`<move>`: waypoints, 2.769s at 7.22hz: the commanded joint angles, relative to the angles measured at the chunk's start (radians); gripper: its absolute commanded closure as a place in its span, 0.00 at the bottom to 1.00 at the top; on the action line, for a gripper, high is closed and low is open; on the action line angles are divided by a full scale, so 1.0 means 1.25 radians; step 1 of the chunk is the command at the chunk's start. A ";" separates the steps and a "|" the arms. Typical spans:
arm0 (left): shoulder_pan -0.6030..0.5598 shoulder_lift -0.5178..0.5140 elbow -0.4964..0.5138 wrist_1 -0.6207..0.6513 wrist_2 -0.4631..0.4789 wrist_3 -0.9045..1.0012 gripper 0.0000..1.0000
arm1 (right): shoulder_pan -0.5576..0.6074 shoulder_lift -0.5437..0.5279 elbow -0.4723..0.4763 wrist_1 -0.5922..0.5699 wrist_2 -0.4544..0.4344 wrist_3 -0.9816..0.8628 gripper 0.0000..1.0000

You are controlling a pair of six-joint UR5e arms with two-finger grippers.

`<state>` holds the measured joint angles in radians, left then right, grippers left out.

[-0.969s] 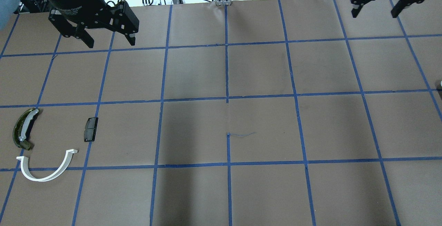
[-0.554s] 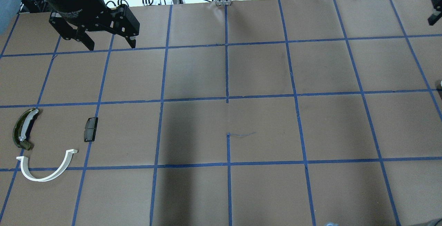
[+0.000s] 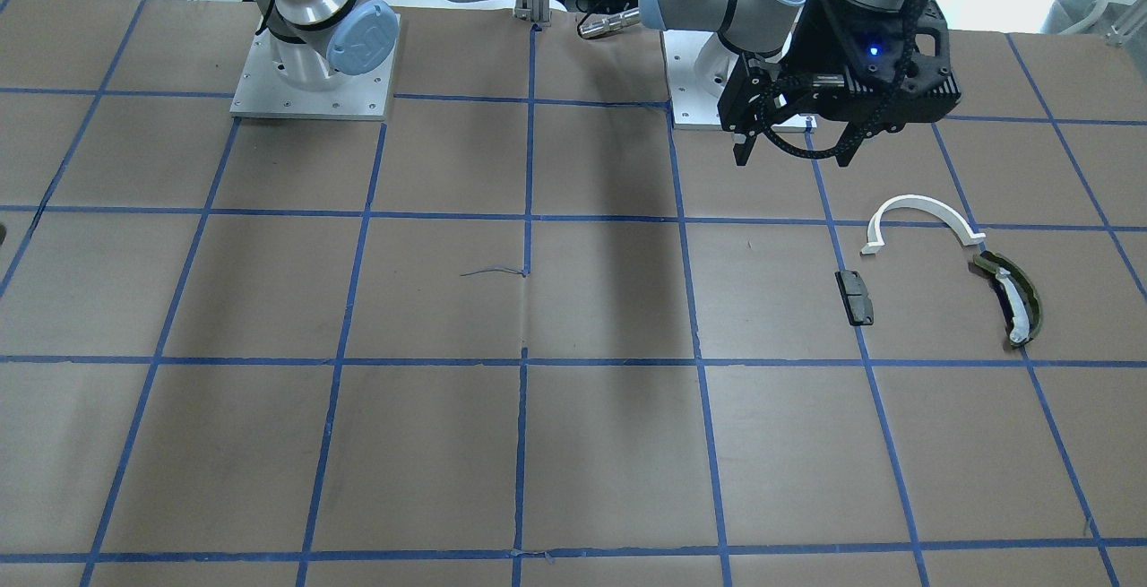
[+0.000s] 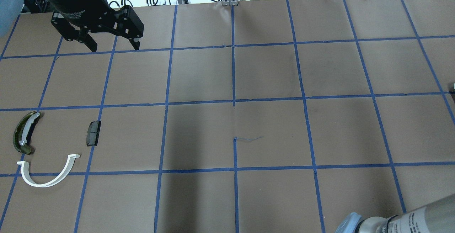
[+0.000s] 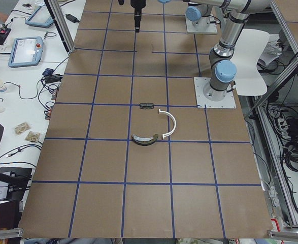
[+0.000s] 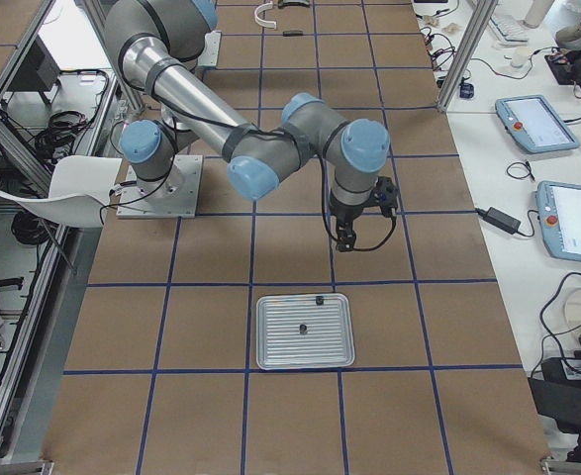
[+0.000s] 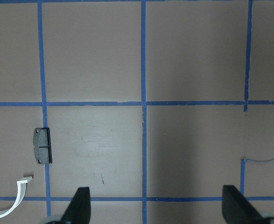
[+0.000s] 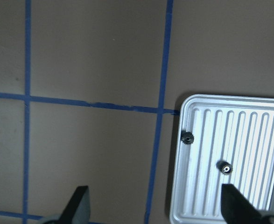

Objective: Place bearing gear from tray to pile

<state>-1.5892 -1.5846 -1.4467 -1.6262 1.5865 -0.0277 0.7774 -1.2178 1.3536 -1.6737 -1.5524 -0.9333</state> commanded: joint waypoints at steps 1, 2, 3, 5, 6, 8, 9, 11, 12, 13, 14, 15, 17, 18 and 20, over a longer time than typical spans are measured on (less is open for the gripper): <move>0.000 -0.001 0.000 0.000 -0.002 -0.004 0.00 | -0.027 0.091 0.004 -0.114 -0.021 -0.185 0.00; 0.000 -0.001 0.000 0.000 -0.002 -0.004 0.00 | -0.047 0.145 0.006 -0.174 -0.020 -0.204 0.00; 0.000 -0.001 0.000 0.000 -0.003 -0.004 0.00 | -0.068 0.192 0.006 -0.185 -0.027 -0.236 0.00; 0.000 0.000 0.000 0.000 -0.003 -0.004 0.00 | -0.089 0.223 0.011 -0.200 -0.051 -0.268 0.00; 0.000 0.001 0.000 0.000 -0.003 -0.004 0.00 | -0.105 0.223 0.039 -0.206 -0.061 -0.291 0.00; 0.000 0.001 0.000 0.000 -0.003 -0.004 0.00 | -0.139 0.216 0.140 -0.338 -0.067 -0.305 0.00; 0.000 0.002 0.000 0.000 -0.003 -0.004 0.00 | -0.151 0.211 0.171 -0.352 -0.064 -0.307 0.00; 0.000 0.002 -0.001 0.000 -0.003 -0.004 0.00 | -0.152 0.210 0.177 -0.356 -0.064 -0.307 0.10; 0.000 0.002 -0.001 0.000 -0.003 -0.004 0.00 | -0.152 0.212 0.174 -0.370 -0.064 -0.306 0.11; 0.000 0.002 -0.001 0.000 -0.003 -0.004 0.00 | -0.152 0.215 0.169 -0.372 -0.064 -0.306 0.14; 0.000 0.002 -0.001 0.000 -0.003 -0.004 0.00 | -0.152 0.215 0.170 -0.372 -0.064 -0.306 0.42; 0.000 0.002 -0.001 0.000 -0.003 -0.004 0.00 | -0.152 0.212 0.170 -0.372 -0.064 -0.306 0.62; 0.000 0.004 -0.001 0.000 -0.003 -0.004 0.00 | -0.152 0.213 0.168 -0.373 -0.064 -0.306 0.70; 0.000 0.004 -0.001 0.000 -0.003 -0.002 0.00 | -0.152 0.215 0.168 -0.373 -0.064 -0.310 0.77; 0.000 0.006 -0.002 -0.001 0.000 -0.002 0.00 | -0.147 0.188 0.153 -0.363 -0.066 -0.299 0.78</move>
<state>-1.5892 -1.5784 -1.4491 -1.6264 1.5845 -0.0309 0.5887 -0.9586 1.5583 -2.1366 -1.6335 -1.3165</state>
